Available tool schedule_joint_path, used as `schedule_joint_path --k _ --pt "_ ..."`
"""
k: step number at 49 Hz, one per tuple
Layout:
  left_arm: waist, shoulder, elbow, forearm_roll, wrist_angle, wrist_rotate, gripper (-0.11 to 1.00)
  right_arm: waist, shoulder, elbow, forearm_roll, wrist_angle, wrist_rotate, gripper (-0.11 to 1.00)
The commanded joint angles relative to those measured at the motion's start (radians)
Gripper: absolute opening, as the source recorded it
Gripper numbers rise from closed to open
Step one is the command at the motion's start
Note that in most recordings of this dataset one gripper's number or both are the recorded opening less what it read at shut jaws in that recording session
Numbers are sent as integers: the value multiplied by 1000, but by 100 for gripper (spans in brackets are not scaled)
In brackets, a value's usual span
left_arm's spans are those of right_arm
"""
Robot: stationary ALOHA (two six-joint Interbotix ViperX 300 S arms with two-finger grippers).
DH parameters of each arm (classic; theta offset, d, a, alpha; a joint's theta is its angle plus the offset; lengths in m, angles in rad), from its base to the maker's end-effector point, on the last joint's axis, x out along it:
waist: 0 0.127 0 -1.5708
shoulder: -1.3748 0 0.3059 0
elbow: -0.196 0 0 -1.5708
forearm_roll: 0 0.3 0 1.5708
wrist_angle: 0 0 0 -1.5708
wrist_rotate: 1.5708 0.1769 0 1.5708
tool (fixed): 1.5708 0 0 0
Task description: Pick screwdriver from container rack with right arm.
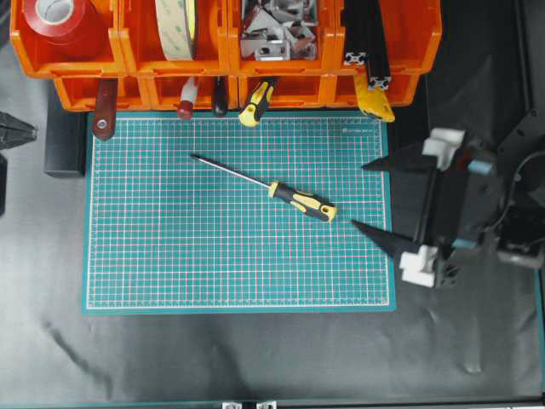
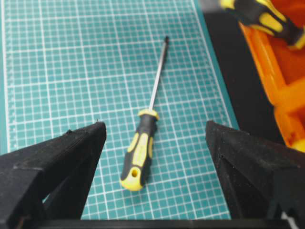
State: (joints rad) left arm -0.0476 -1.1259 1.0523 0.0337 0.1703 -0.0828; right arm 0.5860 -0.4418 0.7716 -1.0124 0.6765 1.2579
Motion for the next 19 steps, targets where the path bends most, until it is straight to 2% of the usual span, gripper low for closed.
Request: schedule_joint_path --k 1,19 --pt "-2 8 -26 3 -5 0 0 2 -41 8 -18 -12 20 80" --pt "-2 -21 -20 3 -5 14 0 -2 -61 46 -25 -51 28 80"
